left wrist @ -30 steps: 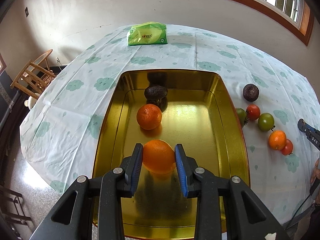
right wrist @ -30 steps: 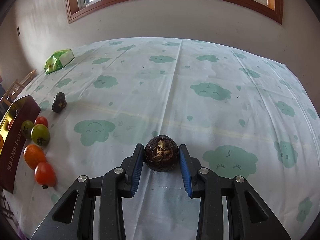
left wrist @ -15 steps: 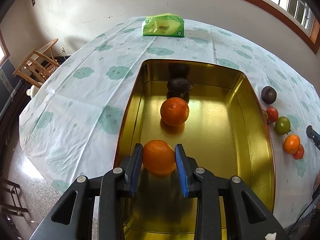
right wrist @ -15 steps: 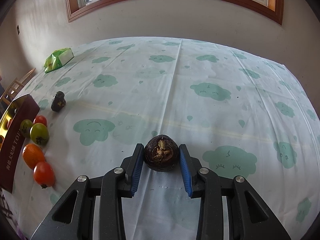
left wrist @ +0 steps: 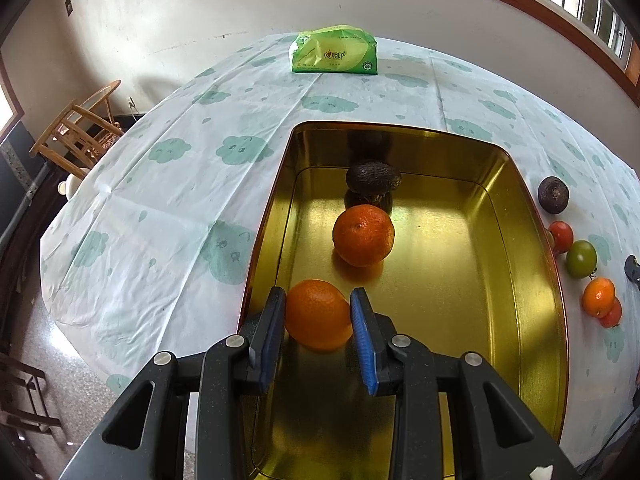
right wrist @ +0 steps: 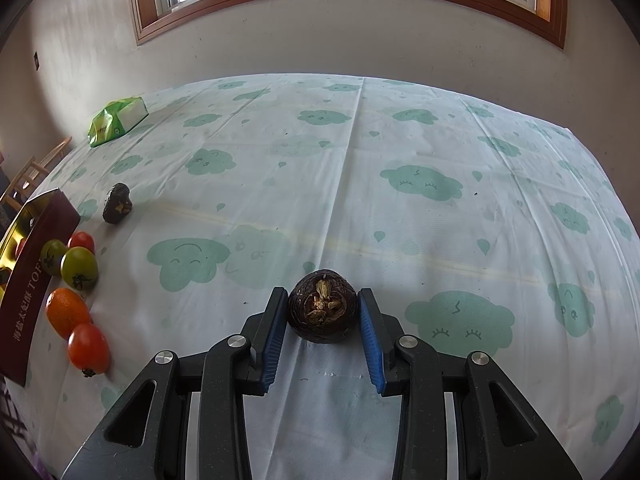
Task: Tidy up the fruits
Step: 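Carry the orange into the tray and release it with the left gripper, then withdraw the open left gripper from the tray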
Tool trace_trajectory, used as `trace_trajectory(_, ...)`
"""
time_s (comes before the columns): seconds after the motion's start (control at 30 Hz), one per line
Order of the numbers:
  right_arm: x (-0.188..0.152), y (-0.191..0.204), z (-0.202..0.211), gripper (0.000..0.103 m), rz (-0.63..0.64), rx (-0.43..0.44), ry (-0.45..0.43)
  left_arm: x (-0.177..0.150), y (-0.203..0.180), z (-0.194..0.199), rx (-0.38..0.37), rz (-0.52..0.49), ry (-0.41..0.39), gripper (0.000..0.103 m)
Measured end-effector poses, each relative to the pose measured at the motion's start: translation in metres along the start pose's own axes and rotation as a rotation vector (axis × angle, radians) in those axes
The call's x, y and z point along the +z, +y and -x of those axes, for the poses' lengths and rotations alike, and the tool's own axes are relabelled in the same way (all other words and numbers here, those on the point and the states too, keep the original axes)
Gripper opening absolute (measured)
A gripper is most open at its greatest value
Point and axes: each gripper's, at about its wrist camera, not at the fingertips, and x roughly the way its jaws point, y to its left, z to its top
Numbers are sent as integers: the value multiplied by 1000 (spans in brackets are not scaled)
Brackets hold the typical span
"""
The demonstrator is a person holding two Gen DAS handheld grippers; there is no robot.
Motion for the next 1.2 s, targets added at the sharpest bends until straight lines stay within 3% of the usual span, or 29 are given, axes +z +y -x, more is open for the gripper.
trace_trajectory(0.23,0,0,0,37,0,1,0,7,-4,6,16,-16,-35,33)
trace_trajectory(0.37,0,0,0,37,-1,1,0,8,-5,13,38,-23,-70,43)
trace_trajectory(0.7,0,-1,0,37,0,1,0,-3,-14,23,83,-53,-104,55)
trace_trajectory(1.2,-4,1,2,37,-3,-5,-1,-23,-19,42,68,-50,-124,59)
